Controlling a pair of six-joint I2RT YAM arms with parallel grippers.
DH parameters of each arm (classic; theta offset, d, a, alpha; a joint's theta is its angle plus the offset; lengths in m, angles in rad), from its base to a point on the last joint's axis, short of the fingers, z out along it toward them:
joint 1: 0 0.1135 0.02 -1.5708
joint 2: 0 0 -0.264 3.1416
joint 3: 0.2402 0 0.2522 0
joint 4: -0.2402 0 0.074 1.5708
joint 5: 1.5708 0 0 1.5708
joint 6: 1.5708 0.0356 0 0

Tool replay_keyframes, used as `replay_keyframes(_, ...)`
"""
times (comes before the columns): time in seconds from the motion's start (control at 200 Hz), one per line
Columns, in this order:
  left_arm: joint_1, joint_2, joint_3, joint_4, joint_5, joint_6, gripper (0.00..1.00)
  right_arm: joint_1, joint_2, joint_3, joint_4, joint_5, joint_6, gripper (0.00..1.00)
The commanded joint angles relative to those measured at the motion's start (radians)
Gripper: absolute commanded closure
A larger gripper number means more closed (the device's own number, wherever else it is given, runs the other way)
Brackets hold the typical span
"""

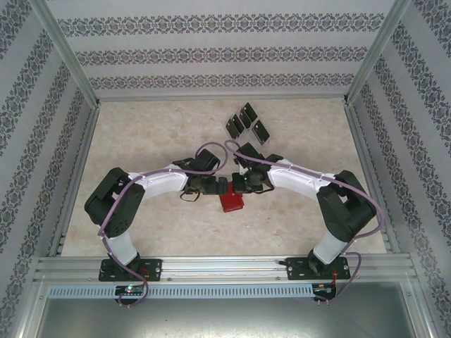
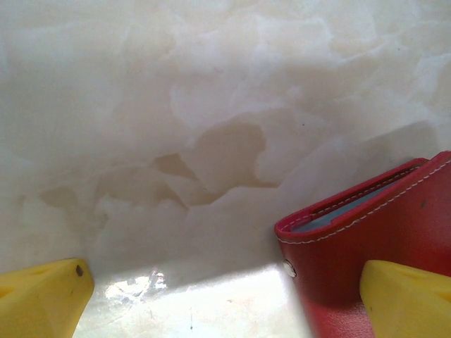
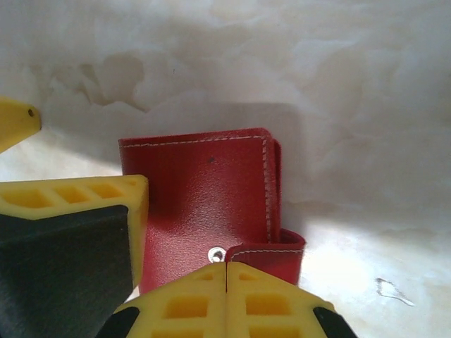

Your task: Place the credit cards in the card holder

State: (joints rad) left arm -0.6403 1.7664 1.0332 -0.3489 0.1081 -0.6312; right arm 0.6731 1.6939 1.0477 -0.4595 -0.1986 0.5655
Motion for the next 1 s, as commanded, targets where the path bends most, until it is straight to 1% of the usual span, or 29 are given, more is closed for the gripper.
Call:
replay_keyframes(0.0, 0.01, 0.036, -0.02, -0.058, -0.063, 0.028, 0.0, 0.017, 0.03, 0.013, 0.022, -0.026, 0.022, 1.0)
replay_keyframes(0.47, 0.011, 0.04, -0.019, -0.056, -0.062, 0.031, 0.0, 0.02, 0.067, 0.011, 0.042, -0.029, 0.031, 1.0)
replay_keyframes(0.684, 0.01, 0.044, -0.018, -0.053, -0.061, 0.03, 0.0, 0.025, 0.052, -0.005, 0.044, -0.03, 0.033, 1.0)
replay_keyframes(0.994, 0.011, 0.045, -0.016, -0.053, -0.058, 0.028, 0.0, 0.031, 0.091, -0.027, 0.048, -0.026, 0.045, 1.0)
